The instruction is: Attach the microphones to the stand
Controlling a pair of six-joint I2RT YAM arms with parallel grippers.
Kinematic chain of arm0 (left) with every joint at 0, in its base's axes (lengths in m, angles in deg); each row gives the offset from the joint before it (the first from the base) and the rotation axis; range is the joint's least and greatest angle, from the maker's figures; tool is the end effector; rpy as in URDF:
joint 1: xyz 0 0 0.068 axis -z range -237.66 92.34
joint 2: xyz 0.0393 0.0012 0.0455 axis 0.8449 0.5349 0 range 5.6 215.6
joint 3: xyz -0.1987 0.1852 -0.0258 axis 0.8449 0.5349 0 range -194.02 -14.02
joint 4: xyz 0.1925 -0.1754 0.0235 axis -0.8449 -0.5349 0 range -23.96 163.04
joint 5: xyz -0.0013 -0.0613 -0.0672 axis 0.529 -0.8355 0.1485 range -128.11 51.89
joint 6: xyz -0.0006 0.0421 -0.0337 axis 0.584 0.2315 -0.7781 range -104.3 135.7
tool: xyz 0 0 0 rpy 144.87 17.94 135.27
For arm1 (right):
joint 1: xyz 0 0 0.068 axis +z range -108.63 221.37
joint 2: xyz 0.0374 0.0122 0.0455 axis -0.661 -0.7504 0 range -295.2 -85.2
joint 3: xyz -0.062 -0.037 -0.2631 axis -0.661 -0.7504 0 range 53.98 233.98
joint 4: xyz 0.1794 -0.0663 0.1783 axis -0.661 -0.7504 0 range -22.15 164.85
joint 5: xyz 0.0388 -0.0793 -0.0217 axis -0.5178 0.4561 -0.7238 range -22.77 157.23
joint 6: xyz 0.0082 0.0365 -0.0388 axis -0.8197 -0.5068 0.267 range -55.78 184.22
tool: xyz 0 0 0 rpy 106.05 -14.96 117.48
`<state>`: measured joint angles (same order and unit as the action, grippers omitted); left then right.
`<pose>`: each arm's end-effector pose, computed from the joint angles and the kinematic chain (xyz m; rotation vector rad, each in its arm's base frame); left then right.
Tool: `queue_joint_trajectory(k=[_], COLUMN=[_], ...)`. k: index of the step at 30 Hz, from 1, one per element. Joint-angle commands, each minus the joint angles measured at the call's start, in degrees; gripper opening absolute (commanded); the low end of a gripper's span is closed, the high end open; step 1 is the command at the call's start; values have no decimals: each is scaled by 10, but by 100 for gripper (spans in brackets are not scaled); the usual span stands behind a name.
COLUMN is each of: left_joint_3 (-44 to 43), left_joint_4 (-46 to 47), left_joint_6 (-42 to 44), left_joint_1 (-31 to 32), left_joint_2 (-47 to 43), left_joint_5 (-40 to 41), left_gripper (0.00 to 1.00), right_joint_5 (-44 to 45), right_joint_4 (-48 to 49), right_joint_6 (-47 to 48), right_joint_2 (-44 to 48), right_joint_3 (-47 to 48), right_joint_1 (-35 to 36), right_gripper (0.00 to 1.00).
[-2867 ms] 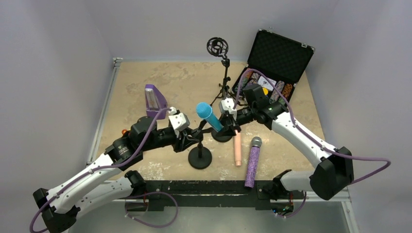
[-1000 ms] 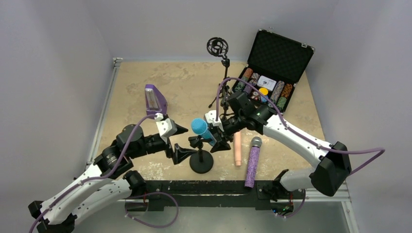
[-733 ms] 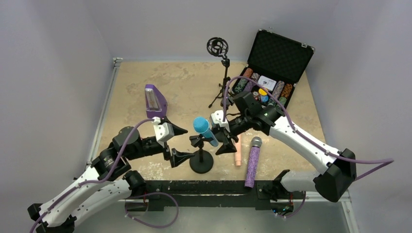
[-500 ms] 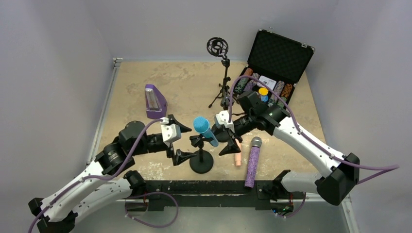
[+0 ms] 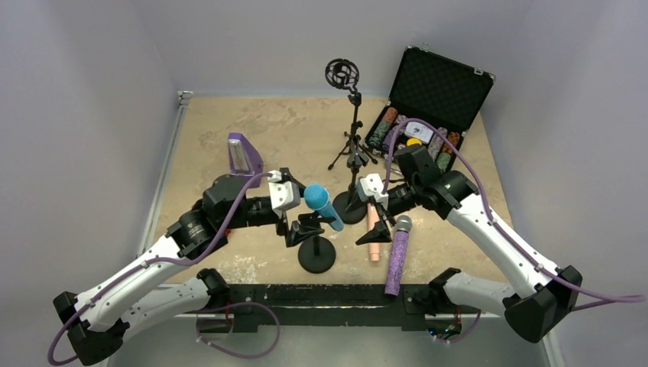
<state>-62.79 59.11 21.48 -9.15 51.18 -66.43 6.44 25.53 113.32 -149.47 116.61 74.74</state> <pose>0.1066 -0.1461 0.3560 1.1561 1.4304 -0.9660 0.1579 0.1413 0.3334 -1.7165 1.2946 1.1210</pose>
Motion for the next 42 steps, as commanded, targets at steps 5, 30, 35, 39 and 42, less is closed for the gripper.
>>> queue_joint_trajectory(k=[5,30,35,39,42], left_joint_3=[53,24,-29,-88,-152], left_joint_4=[190,84,54,64,76], left_joint_6=[-80,-39,-34,-22,-12], left_joint_1=[0,-10,-76,-130,-162], left_joint_2=[4,15,15,68,140], left_joint_5=[2,51,101,126,138], left_gripper=[84,28,24,24,23], right_joint_5=[-55,-81,-90,-105,-115], right_joint_4=[14,24,14,11,10], right_joint_6=[-8,-21,-18,-16,-16], right_joint_2=[16,49,71,89,102], right_joint_3=[-14,-30,-47,-64,-71], right_joint_1=[-16,-58,-94,-133,-161], right_gripper=[83,83,83,83,83])
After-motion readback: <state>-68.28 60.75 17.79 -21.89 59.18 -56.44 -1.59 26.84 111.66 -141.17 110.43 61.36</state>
